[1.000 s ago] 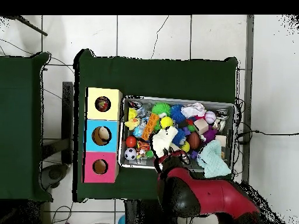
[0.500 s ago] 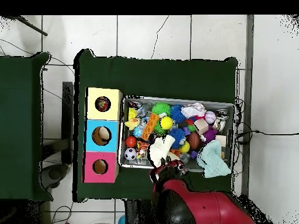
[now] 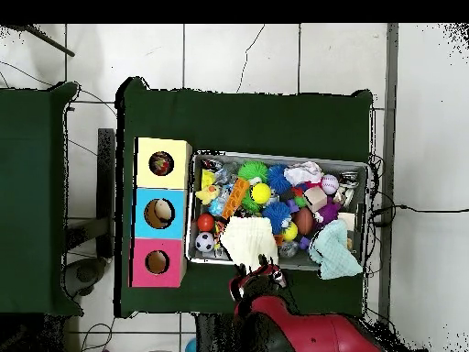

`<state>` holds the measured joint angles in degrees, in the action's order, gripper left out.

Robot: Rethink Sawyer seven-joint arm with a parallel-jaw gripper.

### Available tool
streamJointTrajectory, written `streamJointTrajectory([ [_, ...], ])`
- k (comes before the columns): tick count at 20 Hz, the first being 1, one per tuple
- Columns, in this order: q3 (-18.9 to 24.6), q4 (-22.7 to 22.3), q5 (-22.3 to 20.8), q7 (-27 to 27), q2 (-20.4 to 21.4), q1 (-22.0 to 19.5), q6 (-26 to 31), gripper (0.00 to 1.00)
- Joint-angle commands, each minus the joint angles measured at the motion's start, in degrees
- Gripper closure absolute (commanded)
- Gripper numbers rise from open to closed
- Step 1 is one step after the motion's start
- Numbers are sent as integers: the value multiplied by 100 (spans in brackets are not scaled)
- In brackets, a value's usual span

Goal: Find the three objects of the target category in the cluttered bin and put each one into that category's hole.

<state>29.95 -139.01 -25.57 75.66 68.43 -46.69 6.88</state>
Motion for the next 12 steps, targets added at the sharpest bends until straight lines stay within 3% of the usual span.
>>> streamJointTrajectory([
  [1, 415, -110, 229, 500, 69, 6, 438, 0],
  [6, 875, -108, 458, 264, 144, -301, 588, 0],
  [12, 1329, 292, 552, -122, -40, -672, 933, 0],
])
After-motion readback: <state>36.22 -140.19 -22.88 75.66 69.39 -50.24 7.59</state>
